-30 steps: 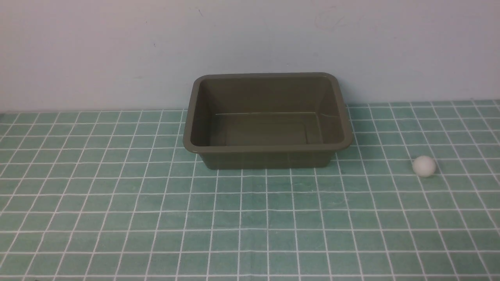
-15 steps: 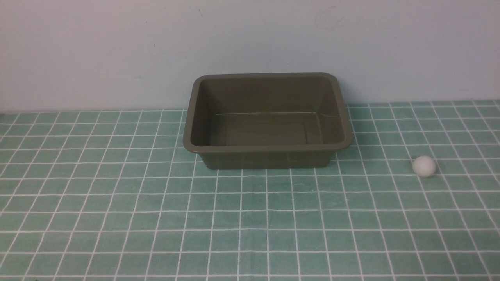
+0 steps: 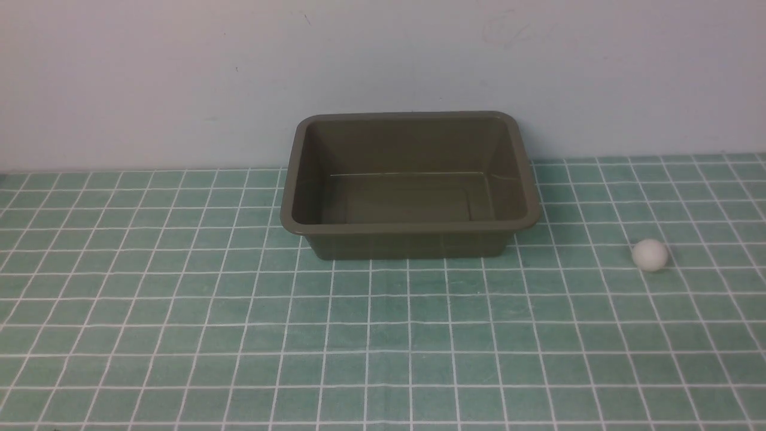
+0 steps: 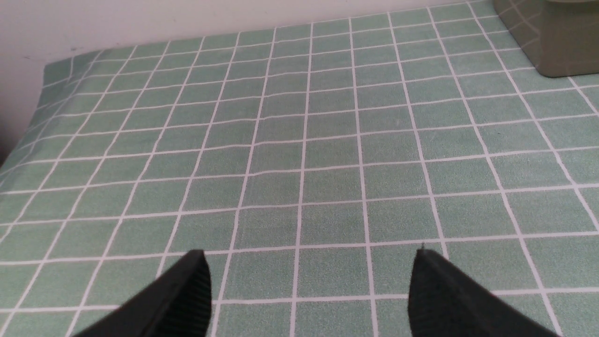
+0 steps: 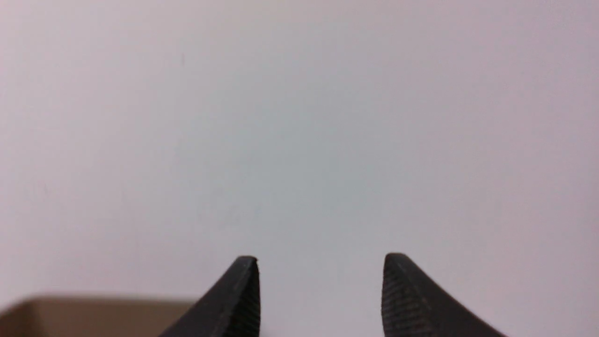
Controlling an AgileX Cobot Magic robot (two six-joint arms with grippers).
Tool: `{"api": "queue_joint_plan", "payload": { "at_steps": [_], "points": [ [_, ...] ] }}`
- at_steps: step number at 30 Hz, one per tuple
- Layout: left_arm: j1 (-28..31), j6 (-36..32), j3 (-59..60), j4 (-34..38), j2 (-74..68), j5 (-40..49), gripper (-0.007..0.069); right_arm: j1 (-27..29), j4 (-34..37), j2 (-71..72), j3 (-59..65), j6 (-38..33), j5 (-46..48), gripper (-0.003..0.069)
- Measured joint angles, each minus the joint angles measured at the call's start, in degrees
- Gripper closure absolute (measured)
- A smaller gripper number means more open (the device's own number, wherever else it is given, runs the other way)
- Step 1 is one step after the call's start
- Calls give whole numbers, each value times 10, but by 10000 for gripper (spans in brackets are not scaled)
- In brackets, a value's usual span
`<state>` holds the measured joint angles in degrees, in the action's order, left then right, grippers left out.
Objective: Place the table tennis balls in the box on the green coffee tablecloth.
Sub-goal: 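Reach for and grasp a ping pong ball on the table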
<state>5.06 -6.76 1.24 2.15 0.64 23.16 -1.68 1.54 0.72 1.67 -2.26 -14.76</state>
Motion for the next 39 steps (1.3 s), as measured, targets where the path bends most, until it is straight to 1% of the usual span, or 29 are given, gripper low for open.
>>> {"api": "queue_joint_plan", "payload": {
  "at_steps": [1, 2, 4, 11, 13, 17, 19, 20, 21, 22, 23, 25, 26, 27, 28, 29, 30, 31, 32, 34, 38, 39],
  "points": [
    [0, 0, 0, 0, 0, 0, 114, 0, 0, 0, 0, 0, 0, 324],
    [0, 0, 0, 0, 0, 0, 114, 0, 0, 0, 0, 0, -44, 324],
    [0, 0, 0, 0, 0, 0, 114, 0, 0, 0, 0, 0, -87, 324],
    [0, 0, 0, 0, 0, 0, 114, 0, -1, 0, 0, 1, -162, 324],
    [0, 0, 0, 0, 0, 0, 114, 0, -1, 0, 0, 13, -186, 324],
    [0, 0, 0, 0, 0, 0, 114, 0, -1, 0, 0, 81, -251, 324],
    [0, 0, 0, 0, 0, 0, 114, 0, -3, 0, 0, 100, -262, 324],
    [0, 0, 0, 0, 0, 0, 114, 0, -15, 0, -2, 127, -265, 324],
    [0, 0, 0, 0, 0, 0, 114, 0, -34, 0, -13, 145, -244, 326],
    [0, 0, 0, 0, 0, 0, 114, 0, -38, 0, -13, 147, -239, 326],
    [0, 0, 0, 0, 0, 0, 114, 0, -58, 0, -29, 157, -216, 330],
    [0, 0, 0, 0, 0, 0, 114, 0, -117, 0, -69, 180, -143, 342],
    [0, 0, 0, 0, 0, 0, 114, 0, -140, 0, -87, 188, -124, 348],
    [0, 0, 0, 0, 0, 0, 114, 0, -192, 0, -133, 209, -45, 364],
    [0, 0, 0, 0, 0, 0, 114, 0, -212, -1, -154, 218, -25, 372],
    [0, 0, 0, 0, 0, 0, 114, 0, -241, -8, -189, 232, 24, 382],
    [0, 0, 0, 0, 0, 0, 114, 0, -251, -15, -203, 242, 53, 390],
    [0, 0, 0, 0, 0, 0, 114, 0, -280, -38, -252, 264, 118, 405],
    [0, 0, 0, 0, 0, 0, 114, 0, -294, -59, -284, 276, 163, 412],
    [0, 0, 0, 0, 0, 0, 114, 0, -305, -126, -360, 288, 267, 421],
    [0, 0, 0, 0, 0, 0, 114, 0, -294, -222, -419, 277, 356, 424],
    [0, 0, 0, 0, 0, 0, 114, 0, -271, -279, -442, 251, 381, 424]
  ]
}}
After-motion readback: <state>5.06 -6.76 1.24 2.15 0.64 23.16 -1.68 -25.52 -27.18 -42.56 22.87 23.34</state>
